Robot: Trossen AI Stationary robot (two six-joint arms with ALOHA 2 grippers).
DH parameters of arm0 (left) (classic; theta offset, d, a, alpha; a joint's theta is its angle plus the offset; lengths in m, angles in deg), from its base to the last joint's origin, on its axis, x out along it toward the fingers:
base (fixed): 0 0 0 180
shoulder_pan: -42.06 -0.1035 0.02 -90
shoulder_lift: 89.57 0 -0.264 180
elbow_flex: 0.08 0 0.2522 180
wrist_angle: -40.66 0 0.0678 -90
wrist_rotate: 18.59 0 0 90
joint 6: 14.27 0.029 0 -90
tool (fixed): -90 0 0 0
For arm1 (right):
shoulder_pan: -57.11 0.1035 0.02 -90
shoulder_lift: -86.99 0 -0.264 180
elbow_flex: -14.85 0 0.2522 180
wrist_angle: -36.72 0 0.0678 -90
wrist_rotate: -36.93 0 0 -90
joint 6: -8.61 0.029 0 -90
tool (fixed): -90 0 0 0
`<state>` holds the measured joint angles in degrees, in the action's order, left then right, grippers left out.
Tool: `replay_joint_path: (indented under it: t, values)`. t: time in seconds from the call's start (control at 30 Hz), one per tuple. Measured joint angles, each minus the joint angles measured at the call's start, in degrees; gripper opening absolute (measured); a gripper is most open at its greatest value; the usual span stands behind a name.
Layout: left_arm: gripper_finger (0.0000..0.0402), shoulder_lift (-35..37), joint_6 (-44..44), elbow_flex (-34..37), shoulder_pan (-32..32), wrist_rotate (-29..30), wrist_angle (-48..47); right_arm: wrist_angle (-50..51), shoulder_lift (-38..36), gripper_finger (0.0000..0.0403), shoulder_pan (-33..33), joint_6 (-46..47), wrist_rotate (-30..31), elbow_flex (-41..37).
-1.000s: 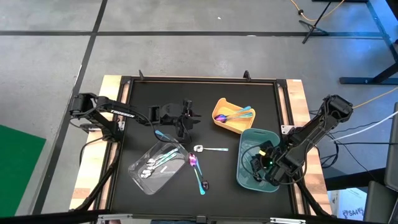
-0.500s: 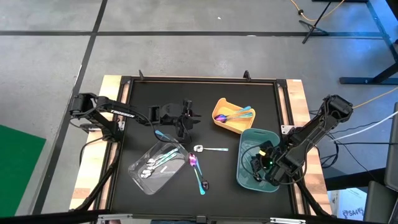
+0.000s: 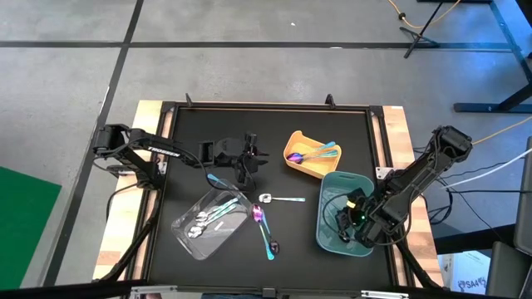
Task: Sort silverware by color (type)
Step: Put the white patterned spoon into the transparent bin
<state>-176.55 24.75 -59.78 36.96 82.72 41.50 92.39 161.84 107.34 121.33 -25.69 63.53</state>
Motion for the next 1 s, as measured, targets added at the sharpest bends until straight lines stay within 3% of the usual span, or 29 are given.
replay_joint_path:
  t: [1.0]
  values:
    - [0.0106,0.0,-0.04,0.0,-0.02,0.0,0.0,-0.55,-25.31,0.0131,0.01,-5.24,-0.01,0.04]
